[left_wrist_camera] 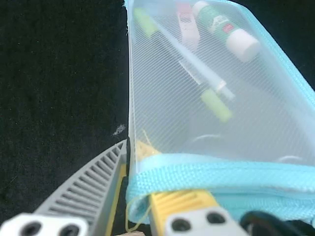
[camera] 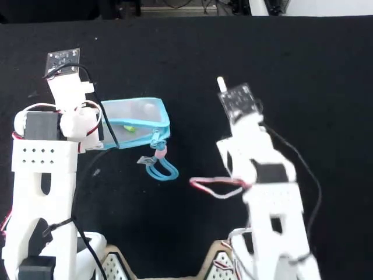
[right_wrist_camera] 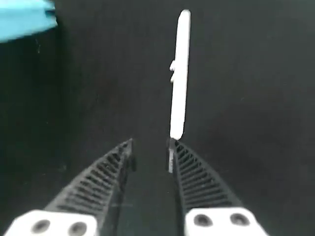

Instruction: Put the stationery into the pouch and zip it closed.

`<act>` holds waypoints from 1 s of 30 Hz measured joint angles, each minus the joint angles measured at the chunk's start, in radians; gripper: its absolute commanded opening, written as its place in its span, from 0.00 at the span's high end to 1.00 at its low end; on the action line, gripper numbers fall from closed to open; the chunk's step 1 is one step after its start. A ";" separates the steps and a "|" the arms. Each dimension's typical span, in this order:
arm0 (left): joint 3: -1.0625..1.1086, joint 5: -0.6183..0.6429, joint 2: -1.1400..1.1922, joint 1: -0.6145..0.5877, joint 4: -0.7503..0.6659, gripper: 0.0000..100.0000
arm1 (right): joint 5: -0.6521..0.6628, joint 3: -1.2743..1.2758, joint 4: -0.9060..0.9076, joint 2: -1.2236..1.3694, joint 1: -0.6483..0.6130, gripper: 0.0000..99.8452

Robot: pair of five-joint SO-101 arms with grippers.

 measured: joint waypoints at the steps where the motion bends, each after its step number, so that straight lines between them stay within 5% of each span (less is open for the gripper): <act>1: 0.000 0.000 0.000 0.000 0.000 0.97 | 0.002 -0.025 0.000 0.066 -0.002 0.87; 12: 0.000 0.000 0.000 0.000 0.000 0.97 | 0.000 -0.353 0.000 0.721 0.003 0.81; 26: 0.000 0.000 0.000 0.000 0.000 0.97 | 0.000 -0.752 0.000 1.143 0.068 0.81; 30: 0.000 0.000 0.000 0.000 0.000 0.97 | 0.000 -0.841 0.000 1.264 0.107 0.92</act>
